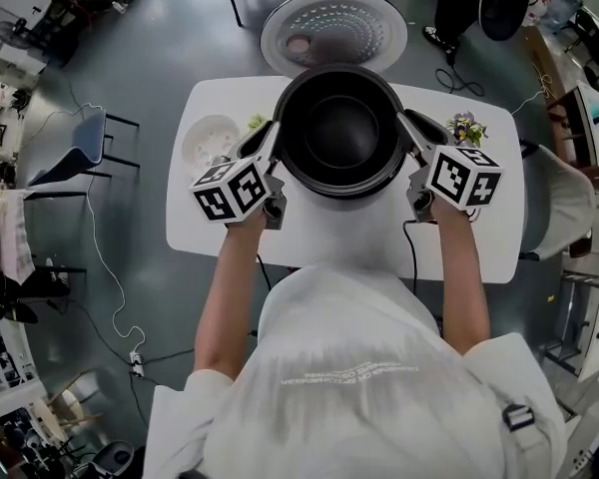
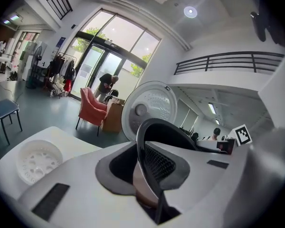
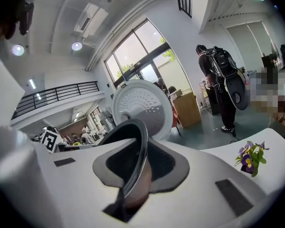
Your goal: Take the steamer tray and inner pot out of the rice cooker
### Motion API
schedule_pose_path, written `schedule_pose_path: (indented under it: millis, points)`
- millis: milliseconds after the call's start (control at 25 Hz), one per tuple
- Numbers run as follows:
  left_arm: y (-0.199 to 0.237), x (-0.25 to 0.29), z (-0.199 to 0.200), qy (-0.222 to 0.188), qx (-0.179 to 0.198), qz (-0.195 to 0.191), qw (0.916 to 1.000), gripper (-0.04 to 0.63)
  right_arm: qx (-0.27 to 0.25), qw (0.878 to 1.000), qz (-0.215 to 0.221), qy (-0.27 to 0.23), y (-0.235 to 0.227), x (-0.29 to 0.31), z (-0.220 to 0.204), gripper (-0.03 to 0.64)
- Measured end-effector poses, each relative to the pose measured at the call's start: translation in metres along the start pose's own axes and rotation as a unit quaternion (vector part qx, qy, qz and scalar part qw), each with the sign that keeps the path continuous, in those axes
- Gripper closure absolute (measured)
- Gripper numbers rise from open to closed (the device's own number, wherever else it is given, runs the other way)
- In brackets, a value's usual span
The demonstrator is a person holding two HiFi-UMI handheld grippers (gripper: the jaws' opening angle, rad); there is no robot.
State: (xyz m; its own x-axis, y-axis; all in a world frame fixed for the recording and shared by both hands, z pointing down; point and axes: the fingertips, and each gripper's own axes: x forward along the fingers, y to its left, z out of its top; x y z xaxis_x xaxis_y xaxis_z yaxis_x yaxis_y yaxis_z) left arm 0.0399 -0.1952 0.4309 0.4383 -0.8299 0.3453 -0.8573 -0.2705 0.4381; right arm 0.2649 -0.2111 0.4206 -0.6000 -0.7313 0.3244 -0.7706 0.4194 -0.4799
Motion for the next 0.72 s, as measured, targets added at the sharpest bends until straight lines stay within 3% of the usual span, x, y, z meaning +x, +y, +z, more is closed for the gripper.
schedule_pose_path:
  millis: [240,440,720]
  points:
    - [-0.009,-0.020,0.032,-0.039,0.006,-0.015,0.9991,0.534,-0.018,0.999,0.012,-0.038,0.022,-0.007,0.031,0.552]
    - [-0.013,-0.035,0.048,-0.062,0.019,-0.017,0.9977,0.534,-0.028,0.998,0.022,-0.045,0.035,-0.007,0.039,0.552]
    - [0.000,-0.073,0.061,-0.097,0.006,0.001,0.9953,0.535,-0.037,0.997,0.056,-0.041,0.071,0.000,0.042,0.551]
